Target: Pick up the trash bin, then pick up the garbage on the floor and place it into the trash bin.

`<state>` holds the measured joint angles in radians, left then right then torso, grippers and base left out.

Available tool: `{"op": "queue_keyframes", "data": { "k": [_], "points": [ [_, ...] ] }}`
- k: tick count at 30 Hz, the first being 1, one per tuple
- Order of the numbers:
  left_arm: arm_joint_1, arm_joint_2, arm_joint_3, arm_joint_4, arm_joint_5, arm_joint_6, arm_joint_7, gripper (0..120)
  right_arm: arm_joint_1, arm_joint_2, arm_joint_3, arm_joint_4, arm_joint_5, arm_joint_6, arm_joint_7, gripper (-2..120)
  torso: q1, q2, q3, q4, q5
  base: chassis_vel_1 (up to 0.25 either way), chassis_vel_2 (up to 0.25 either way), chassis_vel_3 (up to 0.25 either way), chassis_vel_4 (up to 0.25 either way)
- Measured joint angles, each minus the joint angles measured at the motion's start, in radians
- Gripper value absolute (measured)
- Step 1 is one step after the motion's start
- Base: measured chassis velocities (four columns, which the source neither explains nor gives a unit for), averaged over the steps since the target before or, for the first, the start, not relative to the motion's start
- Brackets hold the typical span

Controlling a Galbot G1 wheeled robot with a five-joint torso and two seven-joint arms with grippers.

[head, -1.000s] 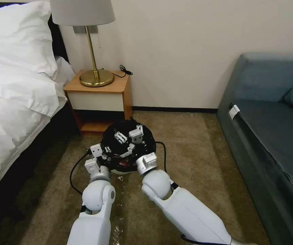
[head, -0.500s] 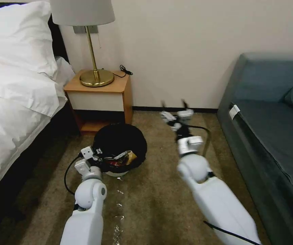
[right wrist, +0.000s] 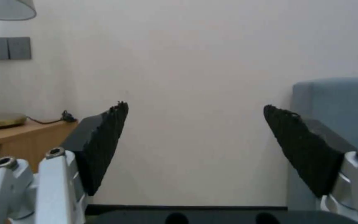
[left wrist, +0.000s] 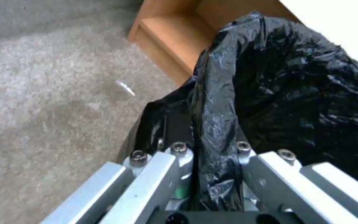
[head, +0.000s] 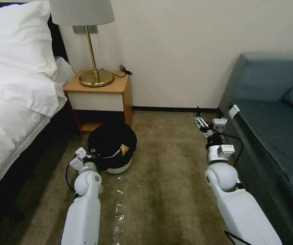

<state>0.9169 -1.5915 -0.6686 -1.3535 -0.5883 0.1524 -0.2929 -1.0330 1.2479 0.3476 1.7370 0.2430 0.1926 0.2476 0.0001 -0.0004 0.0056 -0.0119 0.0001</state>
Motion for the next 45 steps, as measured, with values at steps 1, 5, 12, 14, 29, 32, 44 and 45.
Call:
{"op": "queue_keyframes", "data": {
  "k": [1, 5, 12, 14, 29, 32, 44, 45],
  "points": [
    [-0.021, 0.000, -0.006, 0.036, -0.009, -0.013, 0.007, 4, -0.006, 0.001, 0.002, 0.001, -0.003, 0.003, -0.003, 84, 0.000, 0.000, 0.000, 0.0002, 0.0006, 0.000, 0.000, 0.000, 0.000],
    [-0.076, 0.000, -0.015, 0.126, -0.020, -0.039, 0.023, 4, -0.039, -0.012, 0.022, 0.009, -0.017, 0.015, -0.015, 83, 0.000, 0.000, -0.001, 0.0003, 0.0008, 0.000, 0.000, 0.000, 0.000],
    [-0.064, -0.001, -0.009, 0.104, 0.001, -0.036, 0.026, 19, -0.063, -0.021, 0.044, 0.014, -0.021, 0.026, -0.031, 80, 0.000, 0.000, 0.000, 0.0000, -0.0005, 0.000, 0.000, 0.000, 0.000],
    [-0.059, -0.001, -0.009, 0.093, 0.004, -0.030, 0.026, 22, -0.064, -0.018, 0.045, 0.014, -0.022, 0.027, -0.033, 80, 0.000, 0.000, 0.000, -0.0001, -0.0008, 0.000, 0.000, 0.000, 0.000],
    [-0.004, 0.005, -0.005, -0.083, 0.031, 0.008, 0.002, 80, -0.086, -0.008, 0.049, 0.014, -0.052, 0.052, -0.058, 79, 0.000, 0.000, 0.000, -0.0003, -0.0006, 0.000, 0.000, 0.000, 0.000],
    [0.017, 0.008, 0.004, -0.135, 0.039, 0.018, -0.004, 88, -0.090, -0.007, 0.056, 0.016, -0.054, 0.055, -0.061, 79, 0.000, 0.000, 0.000, -0.0003, -0.0004, 0.000, 0.000, 0.000, 0.000],
    [0.147, 0.079, 0.009, -0.385, 0.474, 0.058, 0.235, 100, -0.128, 0.030, 0.143, 0.040, -0.093, -0.020, 0.006, 98, 0.000, 0.000, 0.000, 0.0000, -0.0004, 0.000, 0.000, 0.000, 0.000],
    [0.151, 0.087, 0.006, -0.406, 0.518, 0.049, 0.266, 100, -0.142, 0.040, 0.158, 0.041, -0.093, -0.029, 0.009, 99, 0.000, 0.000, 0.000, -0.0001, -0.0003, 0.000, 0.000, 0.000, 0.000]
  ]
}}
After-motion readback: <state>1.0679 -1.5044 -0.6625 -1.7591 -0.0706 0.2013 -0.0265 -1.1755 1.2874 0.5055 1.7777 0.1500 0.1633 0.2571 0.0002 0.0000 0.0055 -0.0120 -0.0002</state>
